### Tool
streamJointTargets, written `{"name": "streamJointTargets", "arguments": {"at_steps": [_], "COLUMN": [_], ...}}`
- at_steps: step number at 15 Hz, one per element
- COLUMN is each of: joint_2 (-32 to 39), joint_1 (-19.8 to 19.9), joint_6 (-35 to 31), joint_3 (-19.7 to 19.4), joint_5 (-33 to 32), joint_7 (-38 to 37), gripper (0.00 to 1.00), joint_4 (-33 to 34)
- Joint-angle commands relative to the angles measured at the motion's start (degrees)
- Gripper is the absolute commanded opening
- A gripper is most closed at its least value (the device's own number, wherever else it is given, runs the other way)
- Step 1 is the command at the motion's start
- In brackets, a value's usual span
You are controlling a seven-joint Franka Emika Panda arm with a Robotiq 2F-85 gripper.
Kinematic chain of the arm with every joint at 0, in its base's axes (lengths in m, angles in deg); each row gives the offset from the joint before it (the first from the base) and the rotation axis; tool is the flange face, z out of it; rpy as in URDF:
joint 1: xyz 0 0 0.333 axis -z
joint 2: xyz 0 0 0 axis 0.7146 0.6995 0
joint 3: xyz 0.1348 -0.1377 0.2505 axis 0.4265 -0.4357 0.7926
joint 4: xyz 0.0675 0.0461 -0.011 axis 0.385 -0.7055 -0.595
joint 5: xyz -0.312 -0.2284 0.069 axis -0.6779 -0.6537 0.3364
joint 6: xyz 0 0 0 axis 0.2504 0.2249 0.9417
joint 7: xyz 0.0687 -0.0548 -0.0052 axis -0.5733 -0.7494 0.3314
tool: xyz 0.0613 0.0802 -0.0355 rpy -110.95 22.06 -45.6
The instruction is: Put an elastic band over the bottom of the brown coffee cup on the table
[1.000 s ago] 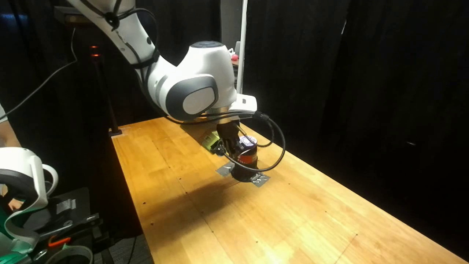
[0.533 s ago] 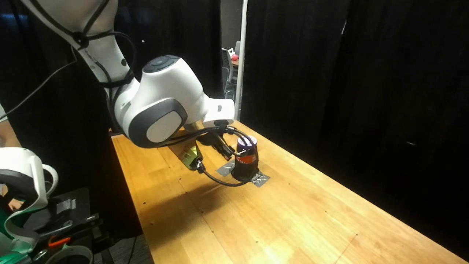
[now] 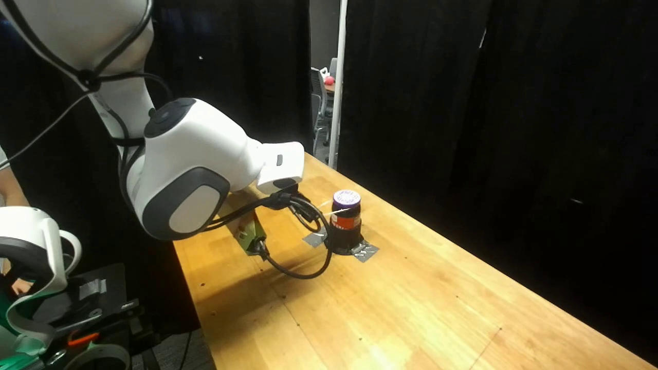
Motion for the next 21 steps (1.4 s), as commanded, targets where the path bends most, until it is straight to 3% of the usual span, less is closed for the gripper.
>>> {"name": "streamJointTargets", "arguments": {"at_steps": [1, 7, 12, 18, 19, 20, 21], "joint_2": [0.7, 2.3, 3.5, 4.4, 4.2, 3.3, 2.2], "joint_1": [1.9, 5.2, 5.7, 5.3, 5.4, 5.7, 6.8], "joint_6": [-7.7, -15.8, -20.9, -22.0, -21.4, -18.2, -14.0], "joint_3": [0.6, 0.7, 0.4, 0.6, 0.7, 0.9, 1.3], "joint_5": [-3.5, -11.4, -12.9, -13.7, -14.0, -15.1, -18.6], "joint_7": [-2.9, -6.7, -6.6, -6.4, -6.6, -7.3, -9.5], "gripper": [0.1, 0.1, 0.11, 0.15, 0.17, 0.4, 0.42], "joint_4": [-3.4, -5.5, -5.7, -5.9, -6.0, -6.2, -6.3]}}
